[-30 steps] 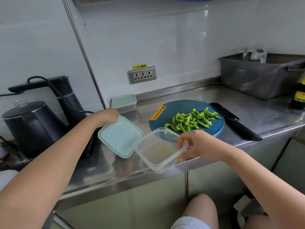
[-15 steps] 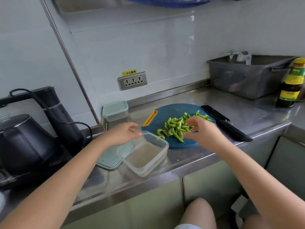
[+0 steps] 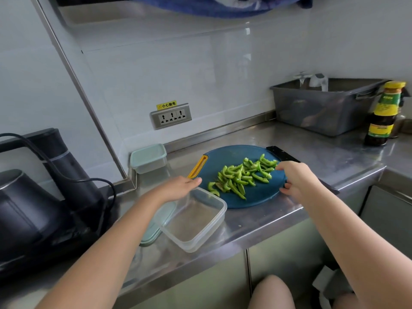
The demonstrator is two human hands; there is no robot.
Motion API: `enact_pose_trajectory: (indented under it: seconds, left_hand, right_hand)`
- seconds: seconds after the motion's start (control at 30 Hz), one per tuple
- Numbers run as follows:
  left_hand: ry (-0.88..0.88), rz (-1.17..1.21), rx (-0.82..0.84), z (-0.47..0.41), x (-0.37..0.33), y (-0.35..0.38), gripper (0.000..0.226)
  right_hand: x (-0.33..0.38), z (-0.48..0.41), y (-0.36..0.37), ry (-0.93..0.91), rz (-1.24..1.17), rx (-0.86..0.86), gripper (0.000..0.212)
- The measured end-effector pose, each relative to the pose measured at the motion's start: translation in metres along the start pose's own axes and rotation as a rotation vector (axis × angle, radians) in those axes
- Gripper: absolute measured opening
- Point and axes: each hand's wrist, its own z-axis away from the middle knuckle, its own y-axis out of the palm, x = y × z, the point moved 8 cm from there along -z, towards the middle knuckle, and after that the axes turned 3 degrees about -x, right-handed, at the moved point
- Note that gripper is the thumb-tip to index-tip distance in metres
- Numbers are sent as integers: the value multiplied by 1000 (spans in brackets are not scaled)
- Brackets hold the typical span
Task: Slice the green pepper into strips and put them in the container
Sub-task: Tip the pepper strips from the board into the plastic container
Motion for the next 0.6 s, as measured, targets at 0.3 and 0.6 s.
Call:
enact_pose_trajectory:
  seconds: [0.3,0.6]
  left_hand:
    - [2,-34,71,-2,-3,8,56]
    - [-106,-81,42,-11,5,7,60]
  right_hand:
    - [18,-31,19,95,31,-63,6]
    - [31,-64,42,61,207,4,24]
